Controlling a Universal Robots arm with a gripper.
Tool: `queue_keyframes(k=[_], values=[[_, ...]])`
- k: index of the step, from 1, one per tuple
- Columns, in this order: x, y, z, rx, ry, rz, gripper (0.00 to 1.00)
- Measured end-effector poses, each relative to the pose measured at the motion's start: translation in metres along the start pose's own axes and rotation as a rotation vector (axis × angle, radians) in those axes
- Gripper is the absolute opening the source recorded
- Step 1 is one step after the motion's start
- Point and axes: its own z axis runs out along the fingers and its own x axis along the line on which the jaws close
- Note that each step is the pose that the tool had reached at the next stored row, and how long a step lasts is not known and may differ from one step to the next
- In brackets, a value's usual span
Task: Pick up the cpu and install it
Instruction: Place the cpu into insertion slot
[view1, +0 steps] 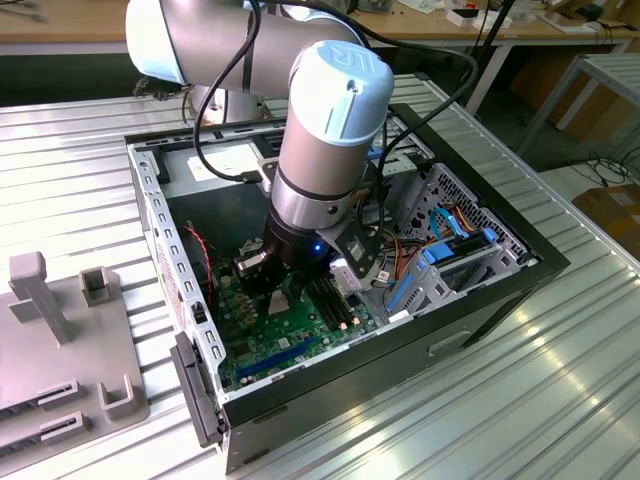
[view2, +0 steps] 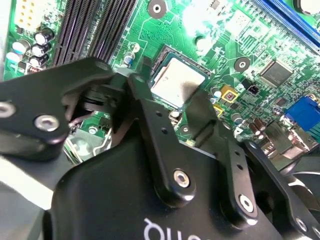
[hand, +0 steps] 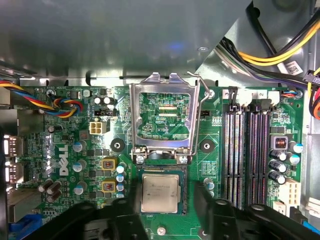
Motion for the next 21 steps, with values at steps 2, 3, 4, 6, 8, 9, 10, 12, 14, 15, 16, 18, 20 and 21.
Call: queue_keyframes(k=[2,3,4,6,8,9,10,12,14,15,16,18,20,21], values=[[0.0,0.0,0.0,-0.0001,-0.0001,0.0,0.51],[0.0004,0.0001,0.0,0.0,0.0,0.0,0.51],[0.0011,0.0,0.0,0.0001,0.0,0.0,0.51],[0.0034,0.0,0.0002,-0.0001,-0.0001,0.0,0.51],[0.0035,0.0,0.0005,-0.0005,-0.0001,0.014,0.51],[0.0035,0.0,0.0007,-0.0009,-0.0001,0.028,0.51],[0.0035,0.0,0.0009,-0.0013,-0.0001,0.037,0.51],[0.0035,0.0,0.0011,-0.0015,-0.0001,0.044,0.51],[0.0034,0.0,0.0014,-0.0016,-0.0001,0.044,0.51],[0.0034,0.0,0.0015,-0.0016,-0.0001,0.044,0.51],[0.0034,0.0,0.0015,-0.0015,-0.0001,0.044,0.51],[0.0035,0.0,0.0016,-0.0016,-0.0001,0.044,0.51],[0.0036,0.0,0.0018,-0.0016,-0.0002,0.044,0.51],[0.0036,0.0,0.0018,-0.0016,-0.0001,0.044,0.51]])
